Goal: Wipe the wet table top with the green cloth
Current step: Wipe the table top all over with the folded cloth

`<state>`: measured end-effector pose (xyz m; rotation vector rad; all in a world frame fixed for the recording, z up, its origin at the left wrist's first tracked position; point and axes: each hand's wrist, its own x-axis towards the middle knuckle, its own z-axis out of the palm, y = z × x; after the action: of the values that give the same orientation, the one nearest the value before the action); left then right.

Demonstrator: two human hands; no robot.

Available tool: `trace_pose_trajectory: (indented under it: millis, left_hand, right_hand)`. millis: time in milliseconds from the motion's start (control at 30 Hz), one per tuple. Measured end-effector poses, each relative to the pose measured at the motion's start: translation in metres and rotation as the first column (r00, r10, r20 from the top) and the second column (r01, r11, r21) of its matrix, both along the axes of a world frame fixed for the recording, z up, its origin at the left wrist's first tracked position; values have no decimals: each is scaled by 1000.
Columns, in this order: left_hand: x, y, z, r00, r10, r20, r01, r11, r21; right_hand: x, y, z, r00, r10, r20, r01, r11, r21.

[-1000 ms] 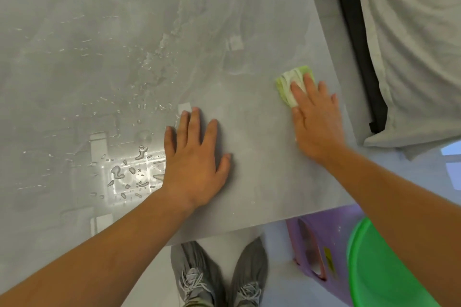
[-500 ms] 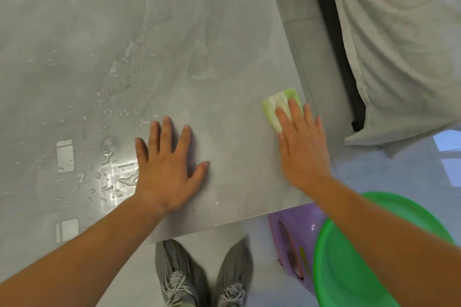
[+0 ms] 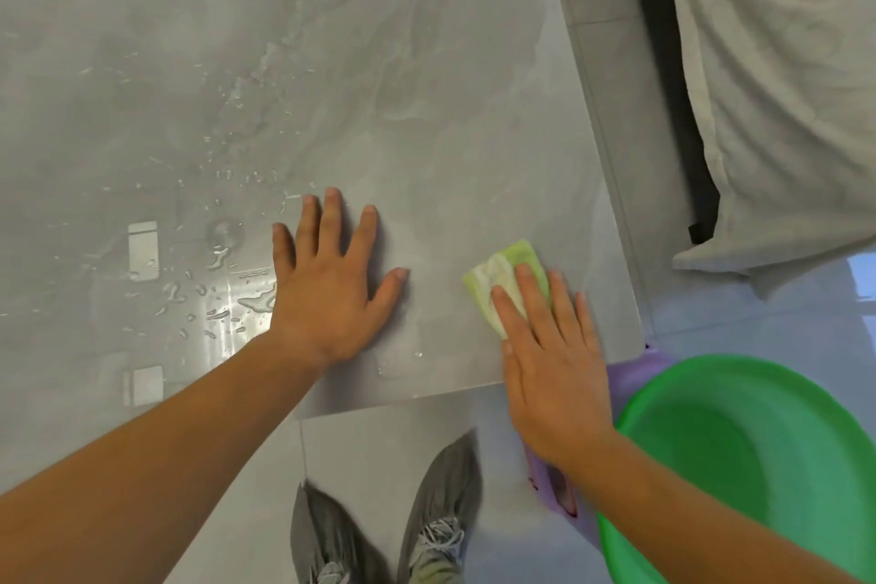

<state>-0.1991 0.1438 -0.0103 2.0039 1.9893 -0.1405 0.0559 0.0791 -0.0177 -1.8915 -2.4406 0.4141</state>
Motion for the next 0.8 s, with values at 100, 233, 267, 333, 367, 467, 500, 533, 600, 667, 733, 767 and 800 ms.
trace_pose_trajectory:
  millis: [100, 233, 267, 333, 367, 467, 500, 533, 600, 667, 733, 767, 800]
  left_hand:
    - [-5, -1, 2, 999, 1, 49, -2, 1000, 17]
    - [-32, -13, 3, 989, -2, 150, -5, 999, 52]
    - [-42, -19, 3, 991, 11, 132, -20, 998, 64]
    - [-58, -30, 4, 996, 57, 71, -62, 996, 68]
    - [-65, -34, 4, 996, 76, 53, -79, 995, 53]
    - [-75, -40, 3, 996, 68, 52, -68, 998, 6]
    - [-77, -39, 3, 996, 70, 59, -70, 997, 9]
    - [-78, -38, 2, 995, 73, 65, -74, 997, 14]
    - [-79, -36, 1, 994, 76, 76, -78, 997, 15]
    - [-80, -37, 1, 990, 92, 105, -94, 995, 12]
    - [-80, -37, 2, 978, 119, 170, -121, 993, 0]
    - [-79, -37, 3, 968, 133, 214, -134, 991, -12]
    - [-79, -37, 5, 955, 147, 258, -146, 989, -24]
  right_hand:
    - [-11, 21, -2, 993, 116, 13, -116, 993, 7]
    - [-57, 86, -2, 999, -50, -2, 50, 998, 29]
    - [-69, 87, -3, 995, -98, -14, 98, 995, 30]
    - [-84, 66, -5, 999, -48, 2, 48, 998, 41]
    - [-87, 49, -5, 999, 39, 23, -40, 998, 44]
    - [-82, 21, -2, 961, 273, 49, -274, 962, 11]
    - [-80, 30, -1, 948, 314, 56, -316, 949, 17]
    - [-81, 44, -1, 944, 322, 69, -324, 946, 20]
    - [-94, 69, -3, 978, 197, 63, -199, 980, 23]
    - [-117, 67, -3, 1000, 9, 17, -9, 1000, 12]
    - [-137, 32, -4, 1000, 14, 6, -14, 999, 30]
    - [-143, 8, -5, 996, 85, 5, -85, 996, 31]
    - [-144, -15, -5, 987, 158, -7, -157, 987, 27]
